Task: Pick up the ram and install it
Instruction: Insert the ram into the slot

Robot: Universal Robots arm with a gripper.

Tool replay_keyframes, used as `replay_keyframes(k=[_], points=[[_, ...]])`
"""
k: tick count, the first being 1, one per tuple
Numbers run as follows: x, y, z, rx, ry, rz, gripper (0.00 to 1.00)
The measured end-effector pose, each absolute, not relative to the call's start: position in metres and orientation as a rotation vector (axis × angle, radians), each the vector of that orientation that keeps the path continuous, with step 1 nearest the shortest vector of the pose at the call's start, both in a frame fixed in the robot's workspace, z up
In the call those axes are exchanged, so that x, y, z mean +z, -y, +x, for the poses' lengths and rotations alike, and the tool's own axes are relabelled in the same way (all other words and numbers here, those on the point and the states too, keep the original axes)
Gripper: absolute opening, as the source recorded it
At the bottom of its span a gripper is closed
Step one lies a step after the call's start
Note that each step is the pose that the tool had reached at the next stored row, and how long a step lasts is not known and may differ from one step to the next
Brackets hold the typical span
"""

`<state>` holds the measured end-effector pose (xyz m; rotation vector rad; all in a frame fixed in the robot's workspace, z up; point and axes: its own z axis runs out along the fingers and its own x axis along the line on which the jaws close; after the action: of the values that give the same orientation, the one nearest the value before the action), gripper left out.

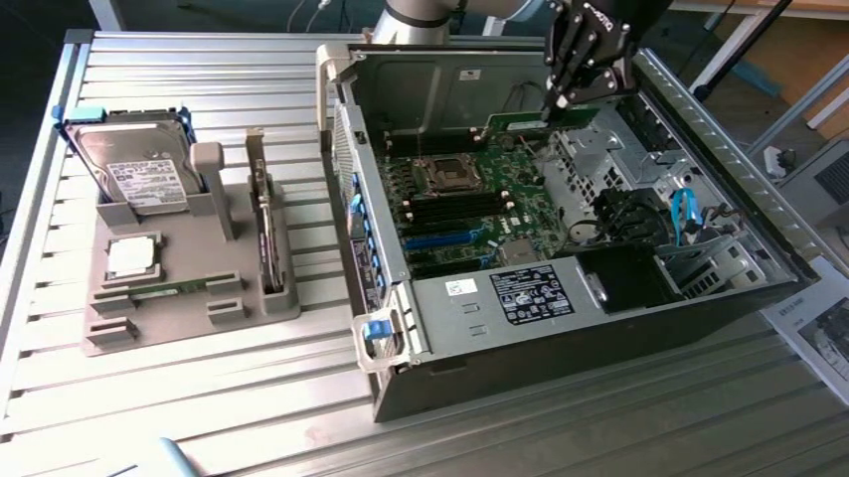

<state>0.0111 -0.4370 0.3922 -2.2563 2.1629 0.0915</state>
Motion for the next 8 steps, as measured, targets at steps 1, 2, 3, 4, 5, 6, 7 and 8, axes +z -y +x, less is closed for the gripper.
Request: replay_keyframes(k=[1, 2, 3, 4, 5, 6, 7, 8], points=[[0.389, 0.436, 0.009, 0.090, -2.168, -2.253, 0.12], [0.387, 0.435, 0.009, 0.089, -2.174, -2.249, 0.12], [0.385, 0.434, 0.009, 0.088, -2.178, -2.244, 0.12], [0.383, 0.434, 0.008, 0.088, -2.184, -2.238, 0.12], [0.381, 0.434, 0.008, 0.088, -2.189, -2.233, 0.12], [0.378, 0.433, 0.008, 0.088, -2.194, -2.228, 0.12], [0.375, 0.433, 0.008, 0.088, -2.199, -2.223, 0.12], [0.373, 0.433, 0.008, 0.088, -2.201, -2.221, 0.12]])
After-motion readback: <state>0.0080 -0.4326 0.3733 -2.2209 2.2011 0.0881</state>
